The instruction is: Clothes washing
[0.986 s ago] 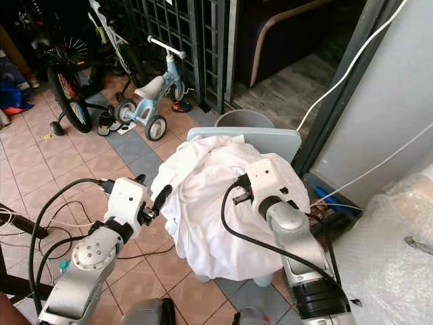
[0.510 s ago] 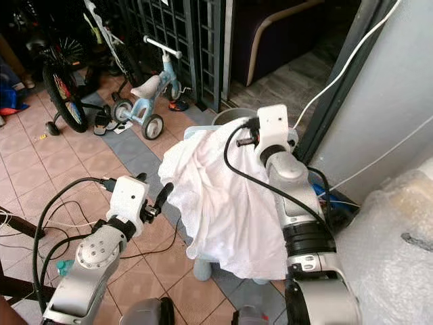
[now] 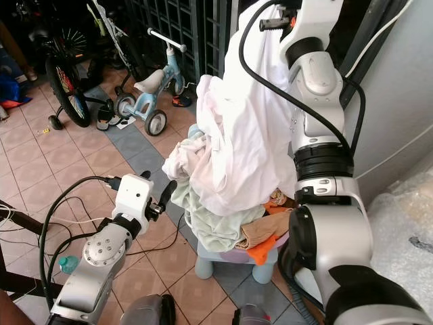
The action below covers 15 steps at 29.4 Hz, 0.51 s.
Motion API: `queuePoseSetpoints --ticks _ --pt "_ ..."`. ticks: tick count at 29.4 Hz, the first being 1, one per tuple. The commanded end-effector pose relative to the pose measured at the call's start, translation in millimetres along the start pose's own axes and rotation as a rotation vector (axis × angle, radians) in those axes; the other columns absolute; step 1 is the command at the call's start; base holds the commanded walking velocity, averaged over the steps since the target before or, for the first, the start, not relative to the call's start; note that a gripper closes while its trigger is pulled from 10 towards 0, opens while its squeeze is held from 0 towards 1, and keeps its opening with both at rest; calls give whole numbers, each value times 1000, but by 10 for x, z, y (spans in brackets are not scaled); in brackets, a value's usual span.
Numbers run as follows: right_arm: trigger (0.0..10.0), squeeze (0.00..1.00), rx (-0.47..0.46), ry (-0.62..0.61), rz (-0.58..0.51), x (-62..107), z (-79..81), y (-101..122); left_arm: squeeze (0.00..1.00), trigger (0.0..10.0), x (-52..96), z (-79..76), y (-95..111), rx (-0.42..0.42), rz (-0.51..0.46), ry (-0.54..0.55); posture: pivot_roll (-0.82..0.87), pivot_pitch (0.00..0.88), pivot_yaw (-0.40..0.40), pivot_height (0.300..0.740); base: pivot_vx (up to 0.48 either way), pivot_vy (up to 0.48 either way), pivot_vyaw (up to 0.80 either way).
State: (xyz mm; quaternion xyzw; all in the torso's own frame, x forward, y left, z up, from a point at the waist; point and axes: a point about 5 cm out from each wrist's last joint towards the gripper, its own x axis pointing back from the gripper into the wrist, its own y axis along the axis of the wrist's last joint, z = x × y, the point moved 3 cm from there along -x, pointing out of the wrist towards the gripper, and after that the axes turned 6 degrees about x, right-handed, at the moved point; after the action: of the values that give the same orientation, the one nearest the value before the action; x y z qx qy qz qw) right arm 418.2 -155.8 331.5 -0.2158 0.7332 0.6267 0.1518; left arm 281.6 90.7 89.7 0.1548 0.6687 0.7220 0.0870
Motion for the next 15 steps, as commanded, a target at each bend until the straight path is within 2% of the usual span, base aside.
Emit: queuePoseSetpoints --ticks 1,2,5,6,8,10,12,13,14,15 --pt "0 0 15 31 37 115 70 -166 0 10000 -4 2 -11 -8 0 4 15 34 -3 740 0 0 0" --pt "0 0 20 21 41 169 52 -225 0 10000 -7 5 -13 -9 0 4 15 33 0 740 0 0 0" --pt "0 0 43 -2 5 186 -31 -165 0 10000 -13 25 -9 -12 -4 5 10 30 8 740 0 0 0" --pt "0 0 106 -37 -60 171 -138 -21 0 10000 -20 38 -7 -17 -8 6 8 24 14 740 0 0 0" --pt "0 0 161 -65 -120 158 -220 113 0 10000 -27 48 -11 -20 -9 6 5 17 18 740 0 0 0" --pt "0 0 278 -123 -201 161 -381 337 0 10000 -52 60 7 -33 -18 11 2 6 22 740 0 0 0" --pt "0 0 329 -172 -238 185 -510 469 0 10000 -79 69 31 -36 -29 15 -2 0 23 740 0 0 0" --pt "0 0 309 -183 -213 253 -591 444 0 10000 -115 115 73 -45 -49 50 -8 0 23 740 0 0 0" --pt "0 0 309 -183 -213 253 -591 444 0 10000 -115 115 73 -45 -49 50 -8 0 23 740 0 0 0" --pt "0 0 255 -132 -146 379 -542 248 0 10000 -137 174 114 -60 -71 95 -14 0 23 740 0 0 0"
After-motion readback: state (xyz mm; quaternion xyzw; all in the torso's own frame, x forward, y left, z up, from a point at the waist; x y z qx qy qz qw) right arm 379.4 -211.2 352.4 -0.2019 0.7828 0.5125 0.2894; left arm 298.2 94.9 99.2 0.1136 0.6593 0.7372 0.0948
